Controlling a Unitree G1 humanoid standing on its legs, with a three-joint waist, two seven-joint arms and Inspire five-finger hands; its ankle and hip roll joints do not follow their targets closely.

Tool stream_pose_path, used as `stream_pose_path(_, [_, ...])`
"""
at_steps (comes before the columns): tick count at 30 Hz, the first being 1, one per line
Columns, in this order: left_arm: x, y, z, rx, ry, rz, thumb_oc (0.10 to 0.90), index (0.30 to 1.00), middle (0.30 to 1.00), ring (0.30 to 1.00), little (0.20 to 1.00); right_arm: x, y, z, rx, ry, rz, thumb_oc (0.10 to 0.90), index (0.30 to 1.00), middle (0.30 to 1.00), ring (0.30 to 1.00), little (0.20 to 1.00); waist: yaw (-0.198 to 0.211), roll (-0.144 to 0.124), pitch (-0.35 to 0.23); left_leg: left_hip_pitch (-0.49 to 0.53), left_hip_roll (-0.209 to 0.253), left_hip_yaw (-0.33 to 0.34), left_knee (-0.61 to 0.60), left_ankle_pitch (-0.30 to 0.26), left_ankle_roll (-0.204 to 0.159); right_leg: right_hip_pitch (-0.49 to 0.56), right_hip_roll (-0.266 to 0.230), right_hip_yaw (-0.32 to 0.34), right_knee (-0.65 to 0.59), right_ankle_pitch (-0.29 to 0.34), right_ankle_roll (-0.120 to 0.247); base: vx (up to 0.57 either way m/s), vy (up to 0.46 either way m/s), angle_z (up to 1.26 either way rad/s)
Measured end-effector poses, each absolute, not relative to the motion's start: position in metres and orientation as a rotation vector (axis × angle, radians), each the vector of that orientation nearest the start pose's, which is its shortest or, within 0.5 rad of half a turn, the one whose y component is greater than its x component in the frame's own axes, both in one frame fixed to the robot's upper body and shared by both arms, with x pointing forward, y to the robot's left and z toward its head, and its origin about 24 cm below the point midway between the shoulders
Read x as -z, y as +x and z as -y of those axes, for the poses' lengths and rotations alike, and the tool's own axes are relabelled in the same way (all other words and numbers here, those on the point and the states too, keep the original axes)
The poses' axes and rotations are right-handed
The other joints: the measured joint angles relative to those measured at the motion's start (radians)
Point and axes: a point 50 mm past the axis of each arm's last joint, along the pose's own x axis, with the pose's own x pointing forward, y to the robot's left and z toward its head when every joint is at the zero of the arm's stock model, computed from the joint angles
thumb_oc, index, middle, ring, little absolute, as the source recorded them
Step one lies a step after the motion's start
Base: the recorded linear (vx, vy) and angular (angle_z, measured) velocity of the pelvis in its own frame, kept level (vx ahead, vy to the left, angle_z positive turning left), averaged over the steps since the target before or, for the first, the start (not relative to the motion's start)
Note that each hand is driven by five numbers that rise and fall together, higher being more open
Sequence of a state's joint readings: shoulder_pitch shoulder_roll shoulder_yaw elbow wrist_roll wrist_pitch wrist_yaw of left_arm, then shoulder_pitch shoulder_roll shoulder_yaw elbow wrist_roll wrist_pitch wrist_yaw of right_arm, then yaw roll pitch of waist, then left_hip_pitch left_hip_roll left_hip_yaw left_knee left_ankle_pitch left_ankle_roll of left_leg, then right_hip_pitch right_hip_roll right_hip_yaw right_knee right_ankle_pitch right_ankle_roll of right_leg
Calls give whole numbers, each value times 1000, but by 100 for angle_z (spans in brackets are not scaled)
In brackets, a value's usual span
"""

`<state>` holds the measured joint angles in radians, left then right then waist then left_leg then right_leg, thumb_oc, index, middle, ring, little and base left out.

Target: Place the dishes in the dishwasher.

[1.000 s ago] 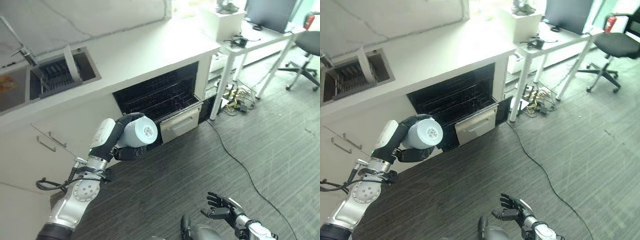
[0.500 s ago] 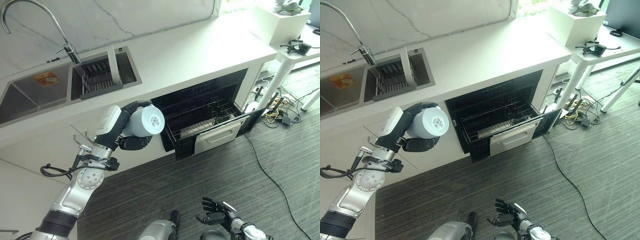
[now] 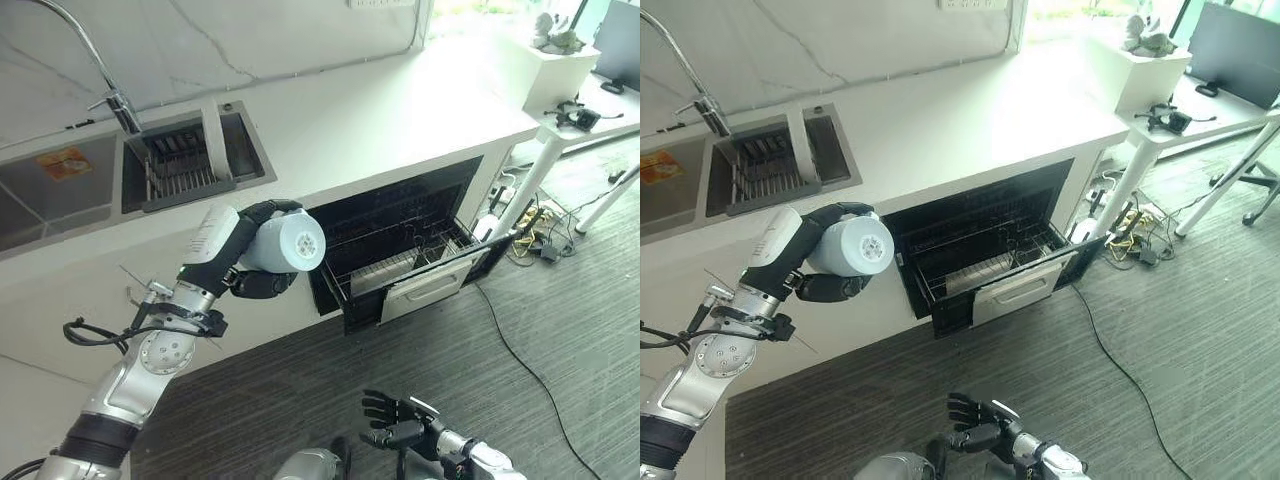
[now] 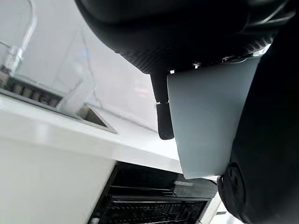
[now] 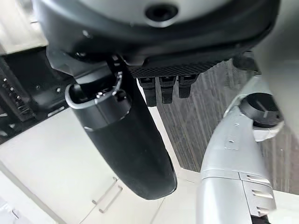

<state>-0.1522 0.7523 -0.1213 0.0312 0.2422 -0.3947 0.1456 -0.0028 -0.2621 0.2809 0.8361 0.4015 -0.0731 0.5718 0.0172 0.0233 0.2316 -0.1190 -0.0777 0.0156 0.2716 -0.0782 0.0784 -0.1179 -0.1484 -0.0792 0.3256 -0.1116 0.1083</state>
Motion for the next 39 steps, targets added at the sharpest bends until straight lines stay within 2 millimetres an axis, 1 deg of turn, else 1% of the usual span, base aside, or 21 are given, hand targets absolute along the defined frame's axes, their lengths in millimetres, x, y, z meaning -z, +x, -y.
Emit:
stream_pose_path(6, [-133, 263, -218, 153, 901, 525, 400, 300, 300, 300, 300, 119, 157, 182, -506, 220, -814, 800, 900, 900, 900, 900, -8, 2, -26, 16, 22, -3, -46, 12, -39, -12, 21, -8, 11, -13, -42, 57, 13, -2])
stream_pose_path(7, [-123, 257, -221, 161, 900, 484, 400, 300, 300, 300, 300, 127, 140, 183, -503, 251, -869, 800, 900, 900, 900, 900, -11, 13, -112, 17, 20, -9, -50, 16, -43, -15, 20, -10, 22, -17, -47, 0, 0, 0])
stream_pose_path(8, [-123, 257, -221, 163, 899, 485, 400, 300, 300, 300, 300, 127, 140, 183, -500, 250, -870, 800, 900, 900, 900, 900, -12, 13, -112, 18, 20, -9, -50, 16, -43, -15, 20, -10, 22, -17, -47, 47, 71, 3])
stream_pose_path(11, [-125, 258, -211, 273, 763, 497, 400, 300, 300, 300, 300, 136, 133, 201, -273, 289, -867, 800, 900, 900, 900, 900, -22, 14, -115, 5, 7, -11, -44, 24, -38, -47, 20, 8, 32, -24, -34, 63, 106, -6])
stream_pose_path(13, [-122, 256, -203, 318, 751, 498, 400, 300, 300, 300, 300, 136, 133, 214, -210, 258, -869, 800, 900, 900, 900, 900, -42, 10, -113, 2, 13, 17, -40, 18, -39, -59, 34, 32, 17, -8, -28, 59, -10, -52])
stream_pose_path(16, [-118, 259, -203, 333, 770, 448, 400, 300, 300, 300, 300, 128, 146, 217, -236, 204, -823, 800, 900, 900, 900, 900, -47, -7, -102, -3, 88, 153, -40, 6, -42, -83, 25, 7, -21, 14, -38, 52, -194, -133])
stream_pose_path(18, [-113, 268, -197, 345, 784, 409, 400, 300, 300, 300, 300, 129, 141, 214, -262, 183, -835, 800, 900, 900, 900, 900, -66, -43, -91, 3, 96, 183, -30, 1, -49, -82, -45, -12, 1, 1, -9, 85, -406, -72])
stream_pose_path(20, [-111, 271, -190, 366, 787, 401, 400, 300, 300, 300, 300, 131, 137, 214, -253, 187, -855, 800, 900, 900, 900, 900, -67, -67, -80, -6, 96, 188, -14, -12, -75, -90, -123, 10, 44, -14, 57, 121, -562, -20])
stream_pose_path(22, [-109, 272, -184, 392, 796, 398, 400, 300, 300, 300, 300, 130, 141, 219, -226, 174, -847, 800, 900, 900, 900, 900, -55, -80, -60, -41, 96, 189, 42, -33, -101, -115, -232, 118, 88, -31, 132, 136, -766, 2])
stream_pose_path(24, [-109, 277, -184, 392, 797, 394, 400, 300, 300, 300, 300, 123, 153, 228, -216, 124, -815, 800, 900, 900, 900, 900, -28, -75, -19, -83, 119, 169, 118, -53, -136, -137, -327, 162, 117, -36, 158, 186, -1221, 13])
stream_pose_path(26, [-115, 280, -191, 385, 846, 387, 400, 300, 300, 300, 300, 115, 175, 226, -249, 68, -776, 800, 900, 900, 900, 900, 17, -33, 45, -147, 225, 110, 178, -49, -204, -159, -312, 176, 96, -41, 153, 197, -945, 13])
stream_pose_path(28, [-110, 275, -206, 339, 853, 347, 400, 300, 300, 300, 300, 111, 187, 213, -337, 42, -758, 800, 900, 900, 900, 900, 37, 4, 80, -95, 366, 52, 48, 54, -285, -149, -205, 63, 131, -19, 146, 295, -950, 7])
stream_pose_path(29, [-103, 260, -215, 312, 840, 319, 400, 300, 300, 300, 300, 105, 196, 207, -376, 35, -739, 800, 900, 900, 900, 900, 34, -6, 91, -14, 455, 19, -134, 259, -191, -172, -93, -4, 254, -118, 49, 263, -968, 47])
stream_pose_path(30, [-103, 258, -211, 316, 823, 330, 400, 300, 300, 300, 300, 104, 196, 208, -367, 36, -733, 800, 900, 900, 900, 900, 20, -31, 91, -48, 472, 21, -187, 445, -113, -169, -61, -45, 285, -156, -6, 144, -740, 131])
stream_pose_path(31, [-103, 258, -201, 331, 802, 354, 400, 300, 300, 300, 300, 105, 188, 213, -345, 35, -737, 800, 900, 900, 900, 900, -20, -51, 92, -121, 478, 52, -179, 557, -42, -159, -50, -96, 278, -179, -60, 39, -471, 152])
stream_pose_path(33, [-98, 251, -189, 401, 814, 365, 400, 300, 300, 300, 300, 107, 171, 225, -284, 36, -757, 800, 900, 900, 900, 900, -8, -83, 96, -122, 471, 215, -64, 297, -113, -129, -8, -178, 225, -154, -134, 52, -452, 110])
stream_pose_path(35, [-107, 255, -179, 440, 843, 404, 400, 300, 300, 300, 300, 111, 156, 242, -181, 48, -779, 800, 900, 900, 900, 900, -50, -81, 95, -62, 310, 270, 32, 105, -179, -79, 14, -235, 127, -116, -132, 140, -296, 65])
stream_pose_path(36, [-120, 264, -174, 418, 832, 449, 400, 300, 300, 300, 300, 110, 162, 240, -175, 38, -772, 800, 900, 900, 900, 900, -65, -42, 96, -46, 192, 237, 48, 19, -152, -64, 57, -234, 50, -52, 55, 251, -182, -11])
stream_pose_path(37, [-129, 274, -167, 391, 804, 478, 400, 300, 300, 300, 300, 105, 172, 242, -187, 9, -753, 800, 900, 900, 900, 900, -74, 52, 104, -2, 183, 136, 0, 10, -108, -134, 78, -170, 169, -76, -3, 269, -164, -25])
stream_pose_path(38, [-137, 278, -169, 356, 796, 506, 400, 300, 300, 300, 300, 111, 172, 229, -201, 28, -770, 800, 900, 900, 900, 900, -53, 0, 96, 40, 144, 131, -3, -42, -161, -102, -4, -144, 111, -60, -96, 151, -81, -34])
stream_pose_path(39, [-133, 279, -168, 336, 773, 481, 400, 300, 300, 300, 300, 115, 174, 223, -206, 30, -796, 800, 900, 900, 900, 900, -42, 12, 82, 10, 153, 103, 29, -59, -171, -100, 23, -131, 100, -53, -106, 118, -31, -18])
